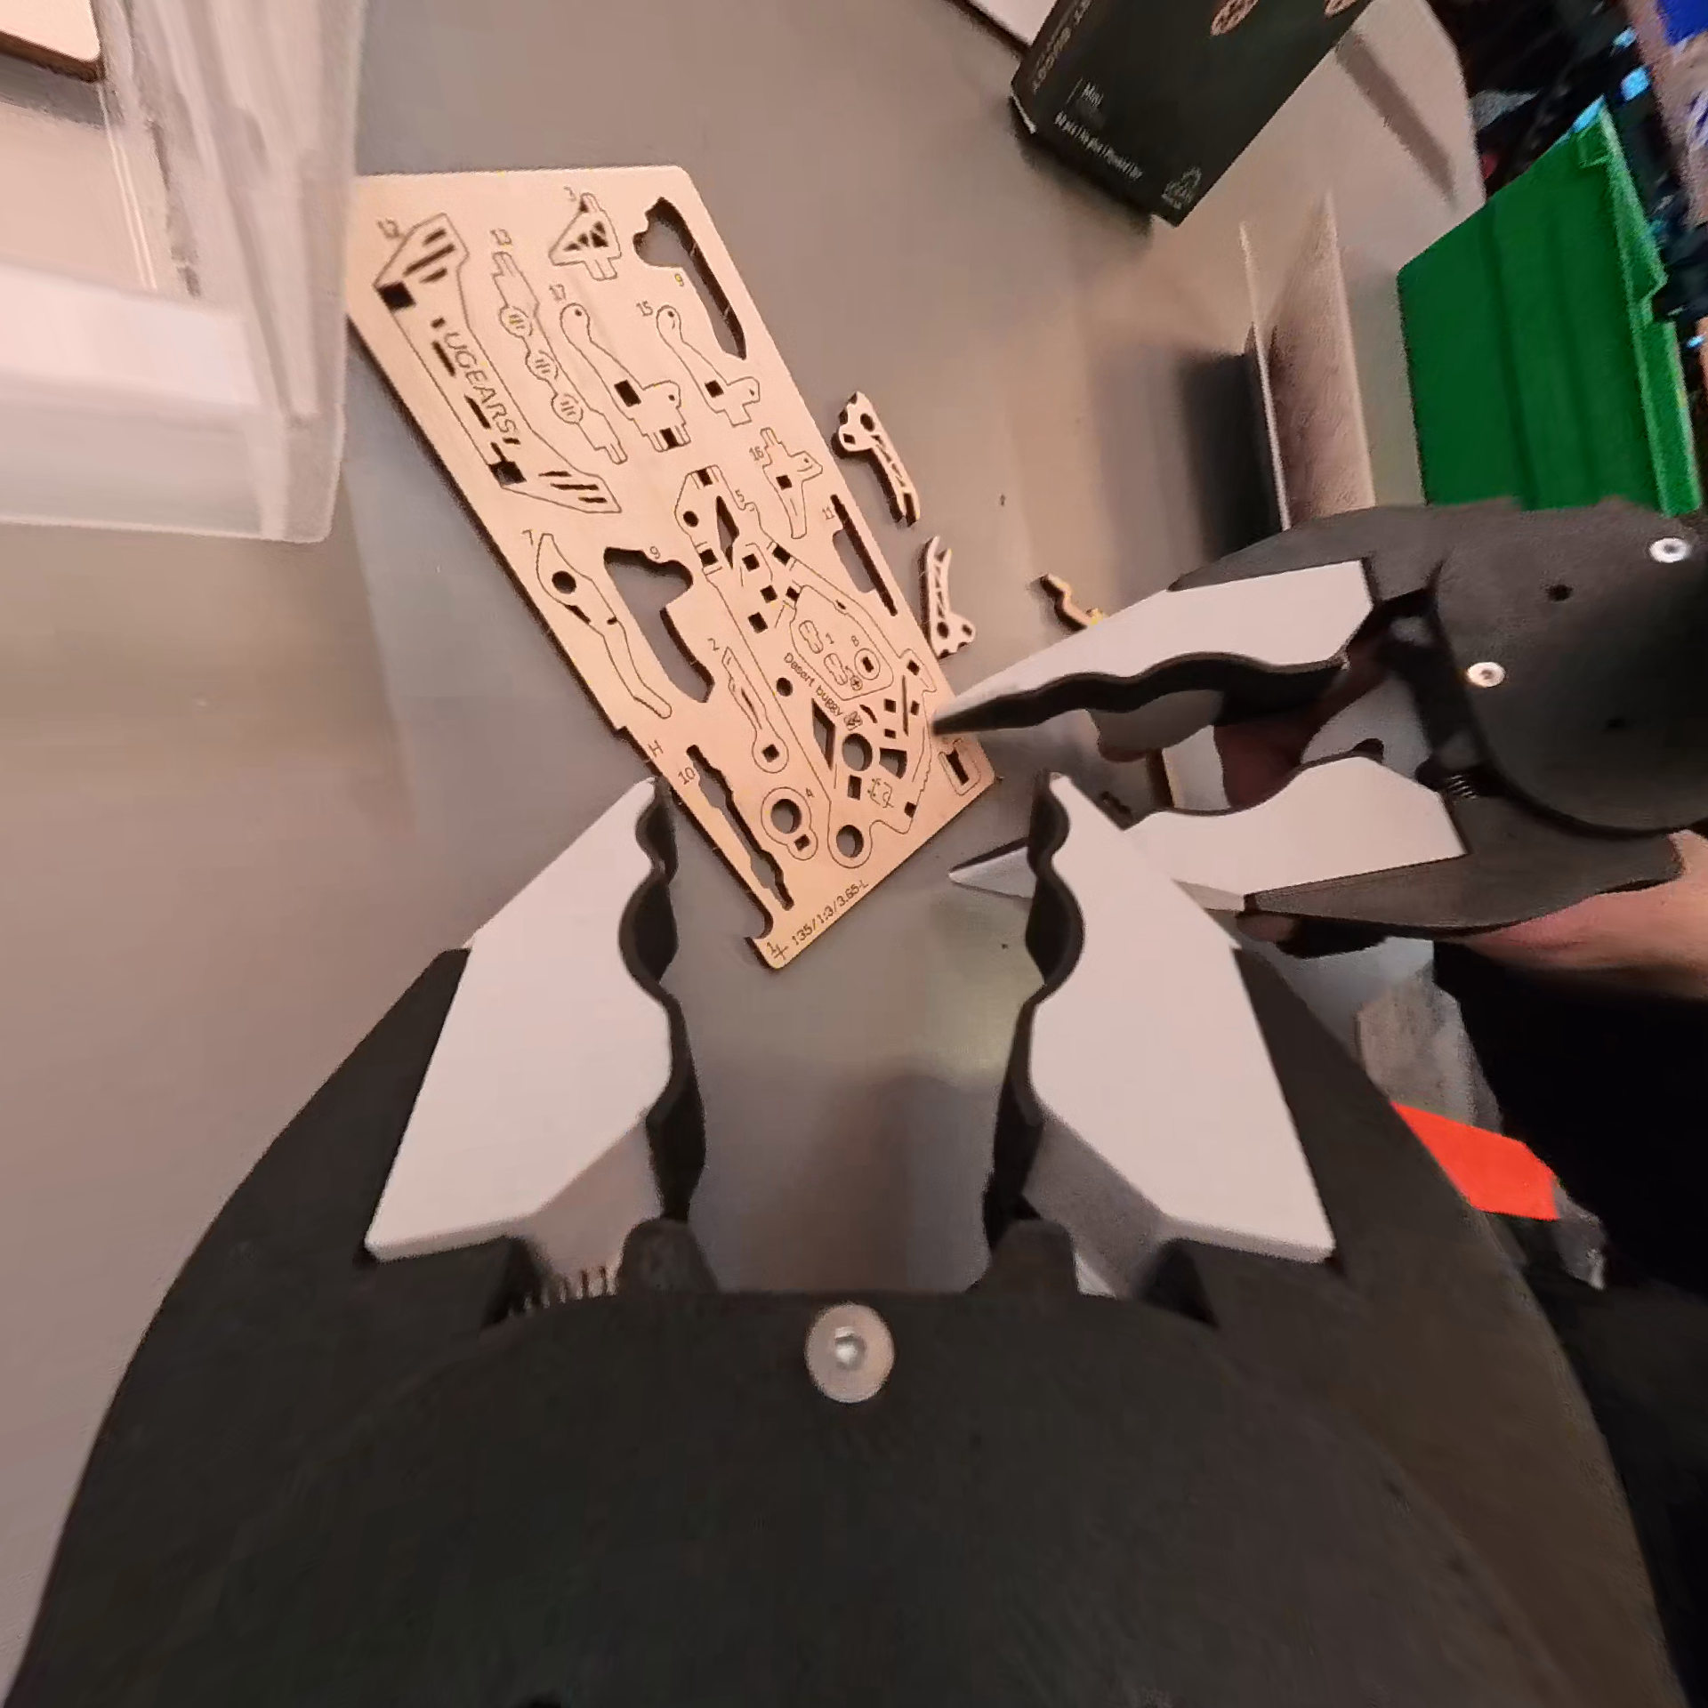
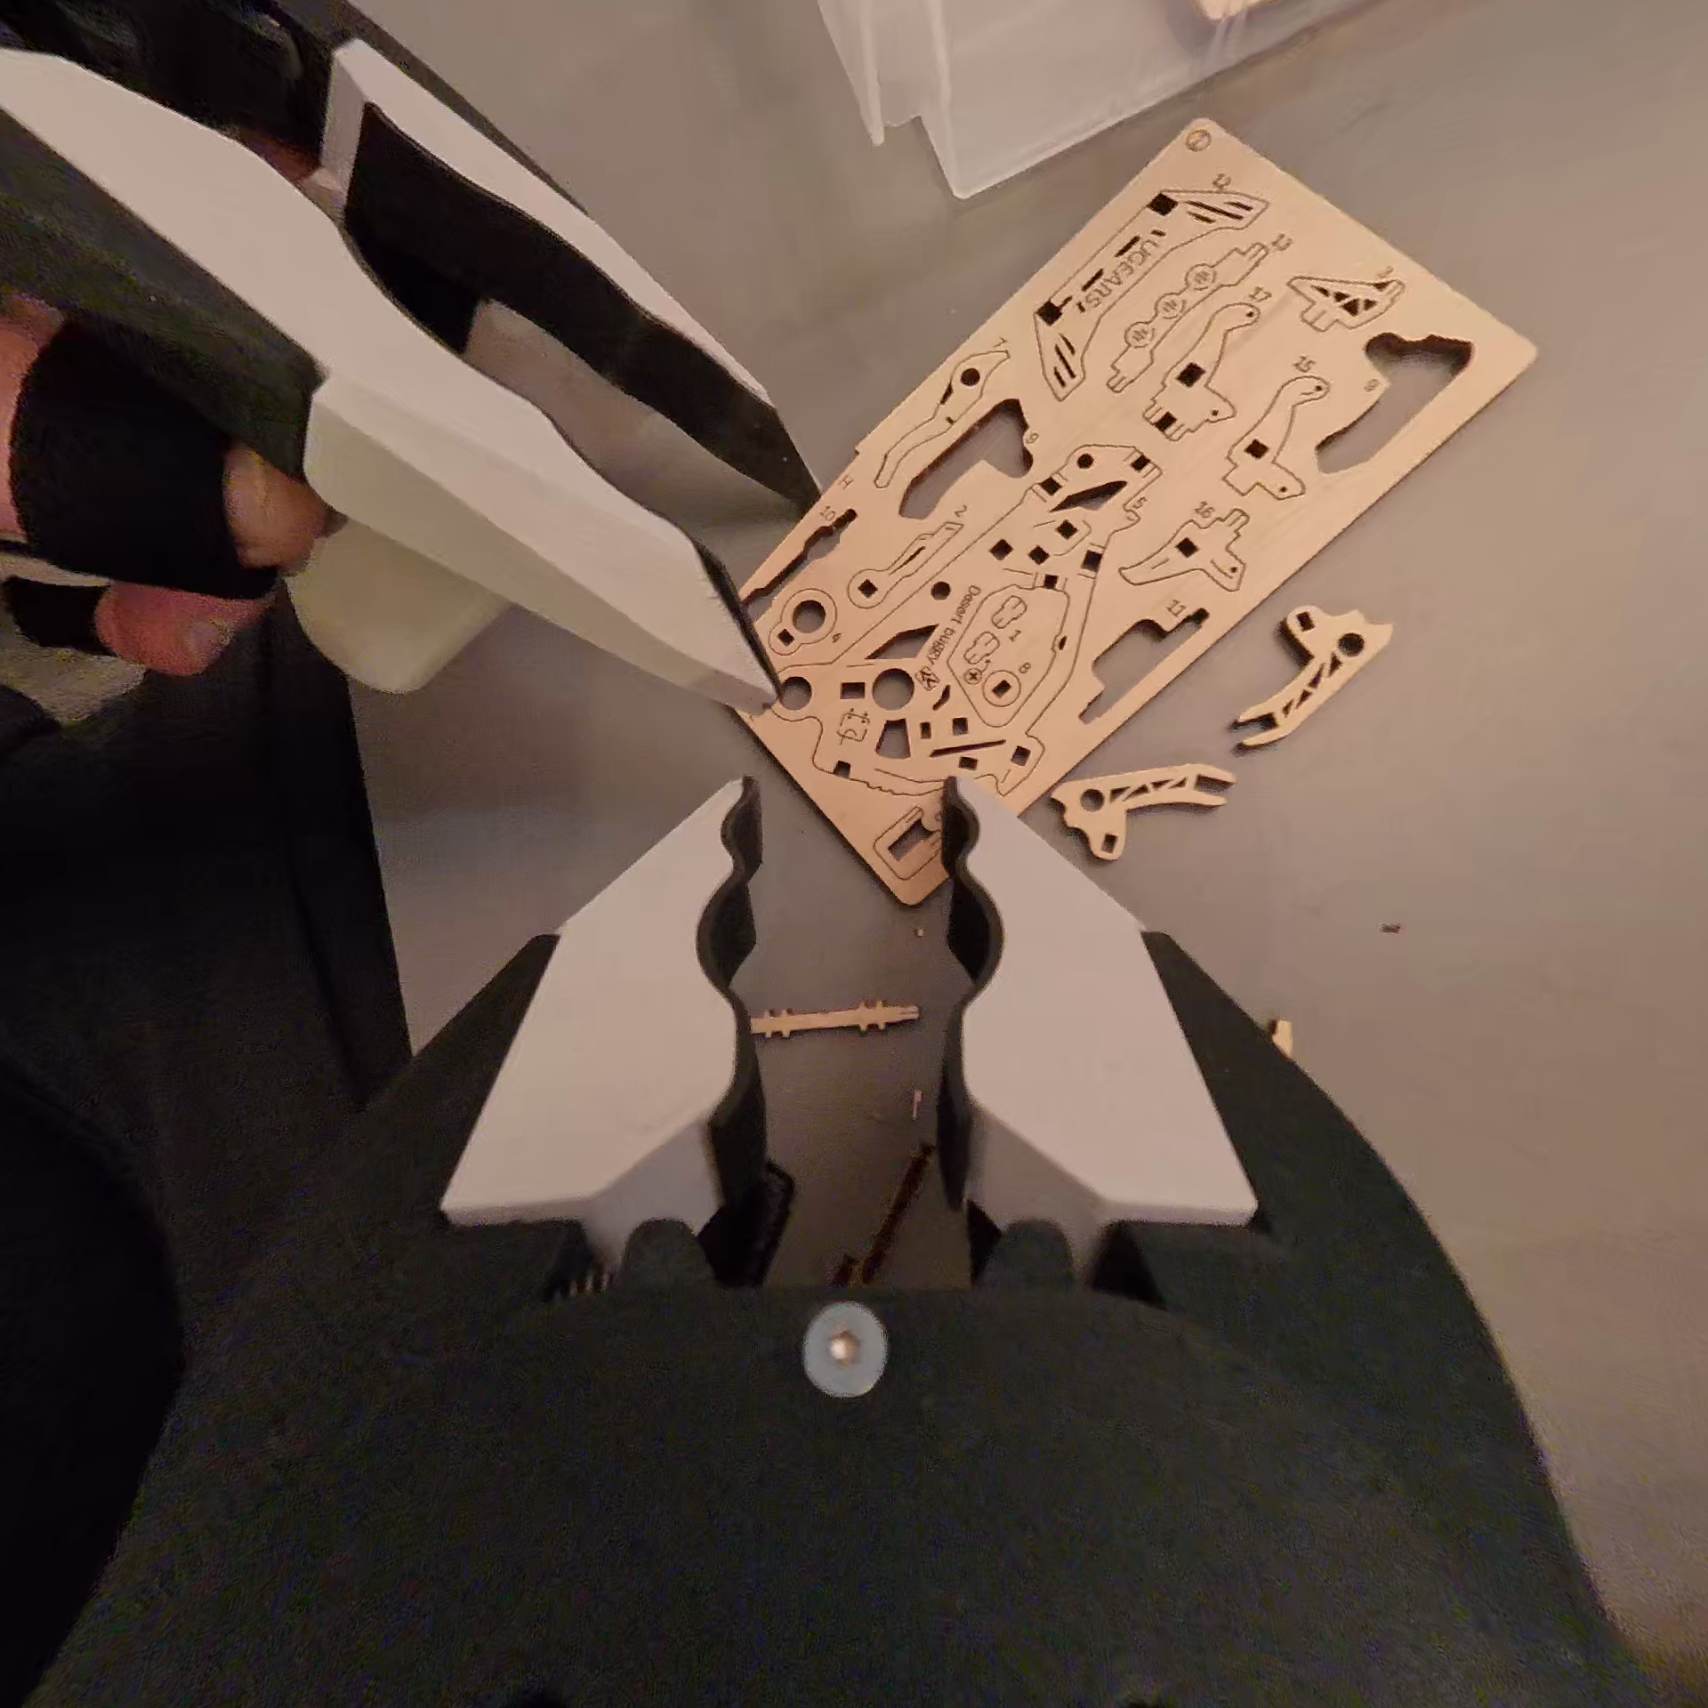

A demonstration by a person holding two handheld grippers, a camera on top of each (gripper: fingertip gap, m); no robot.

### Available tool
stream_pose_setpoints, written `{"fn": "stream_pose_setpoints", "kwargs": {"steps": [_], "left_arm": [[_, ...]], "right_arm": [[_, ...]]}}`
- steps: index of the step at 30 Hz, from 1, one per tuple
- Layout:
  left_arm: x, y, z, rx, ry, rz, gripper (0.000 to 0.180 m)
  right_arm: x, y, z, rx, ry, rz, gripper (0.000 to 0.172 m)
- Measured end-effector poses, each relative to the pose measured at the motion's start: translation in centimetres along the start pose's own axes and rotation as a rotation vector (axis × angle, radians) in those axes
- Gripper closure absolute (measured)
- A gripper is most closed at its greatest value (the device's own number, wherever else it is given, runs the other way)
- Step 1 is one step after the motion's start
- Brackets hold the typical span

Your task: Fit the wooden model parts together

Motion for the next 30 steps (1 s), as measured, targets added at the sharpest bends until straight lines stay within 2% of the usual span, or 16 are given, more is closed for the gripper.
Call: {"fn": "stream_pose_setpoints", "kwargs": {"steps": [1, 3, 7, 10, 12, 21, 24, 25, 26, 27, 30], "left_arm": [[0.1, 0.1, 0.0, 0.004, -0.015, 0.01, 0.104], [0.2, 0.3, 0.1, 0.017, -0.055, 0.037, 0.099], [-0.2, 0.4, 0.3, 0.043, -0.084, 0.076, 0.106], [-0.3, 0.4, 0.2, 0.055, -0.073, 0.081, 0.108], [-0.1, 0.4, 0.1, 0.051, -0.08, 0.08, 0.108], [0.4, 1.2, 0.2, 0.088, -0.141, 0.135, 0.098], [0.8, 1.7, 0.8, 0.129, -0.169, 0.157, 0.105], [1.2, 2.0, 1.1, 0.148, -0.199, 0.164, 0.114], [2.4, 2.2, 1.2, 0.141, -0.295, 0.152, 0.141], [3.1, 2.3, 0.8, 0.126, -0.335, 0.176, 0.138], [2.9, 1.8, -0.8, 0.065, -0.233, 0.148, 0.127]], "right_arm": [[0.1, 0.0, 0.0, -0.003, -0.007, -0.001, 0.136], [0.2, 0.0, 0.0, -0.003, -0.034, 0.009, 0.142], [0.6, 0.4, 0.9, 0.06, -0.067, 0.004, 0.142], [1.2, -0.3, 0.7, 0.005, -0.17, 0.051, 0.14], [0.6, -0.6, 0.2, -0.007, -0.1, 0.029, 0.145], [0.6, -0.4, 0.0, 0.028, -0.112, 0.024, 0.16], [0.5, -0.4, 0.0, 0.062, -0.046, -0.002, 0.164], [0.2, -0.5, 0.0, 0.067, -0.002, -0.012, 0.169], [0.0, -0.6, -0.2, 0.06, 0.026, -0.018, 0.172], [-0.1, -0.5, -0.3, 0.073, 0.027, -0.015, 0.172], [-0.1, -0.4, -0.3, 0.063, 0.014, 0.007, 0.172]]}}
Point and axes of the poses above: each gripper's, where its closed fingertips meet, z back along the fingers, y out of its top, x = y × z across the jaws, the point moved 3 cm from there along z, back along the fingers, and after that the axes turned 12 degrees about -x, right-handed, at the moved point
